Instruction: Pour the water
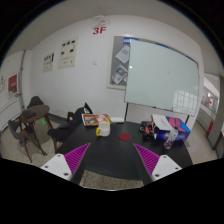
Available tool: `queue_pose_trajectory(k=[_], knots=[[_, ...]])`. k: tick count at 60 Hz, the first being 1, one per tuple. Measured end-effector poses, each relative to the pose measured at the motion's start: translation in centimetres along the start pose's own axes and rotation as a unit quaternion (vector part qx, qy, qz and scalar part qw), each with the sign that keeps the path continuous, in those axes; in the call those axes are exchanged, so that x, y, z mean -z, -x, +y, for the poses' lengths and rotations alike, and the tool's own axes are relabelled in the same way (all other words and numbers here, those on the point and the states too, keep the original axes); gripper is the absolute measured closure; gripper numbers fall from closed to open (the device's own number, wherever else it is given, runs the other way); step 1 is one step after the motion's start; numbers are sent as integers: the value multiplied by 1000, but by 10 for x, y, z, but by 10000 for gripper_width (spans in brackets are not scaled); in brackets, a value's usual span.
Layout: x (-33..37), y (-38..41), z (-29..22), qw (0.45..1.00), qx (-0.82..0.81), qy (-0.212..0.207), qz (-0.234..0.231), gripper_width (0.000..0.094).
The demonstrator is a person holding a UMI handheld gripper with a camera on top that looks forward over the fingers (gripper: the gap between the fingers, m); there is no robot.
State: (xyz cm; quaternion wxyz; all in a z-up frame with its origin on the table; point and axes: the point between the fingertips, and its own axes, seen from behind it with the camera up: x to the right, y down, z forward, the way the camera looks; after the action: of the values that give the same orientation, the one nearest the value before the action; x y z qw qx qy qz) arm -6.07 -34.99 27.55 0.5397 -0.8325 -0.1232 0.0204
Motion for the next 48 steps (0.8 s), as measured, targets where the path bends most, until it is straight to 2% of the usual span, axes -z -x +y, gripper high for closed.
queue_pose_trajectory(k=[9,17,25,38,48], knots=[[-13,-38,49,998,-21,43,35,91],[-56,-108,112,994,-38,73,71,92],[-100,-195,151,989,-54,87,109,90],[-193,-331,156,986,-47,66,147,90],[-268,-408,141,985,-68,44,149,91]])
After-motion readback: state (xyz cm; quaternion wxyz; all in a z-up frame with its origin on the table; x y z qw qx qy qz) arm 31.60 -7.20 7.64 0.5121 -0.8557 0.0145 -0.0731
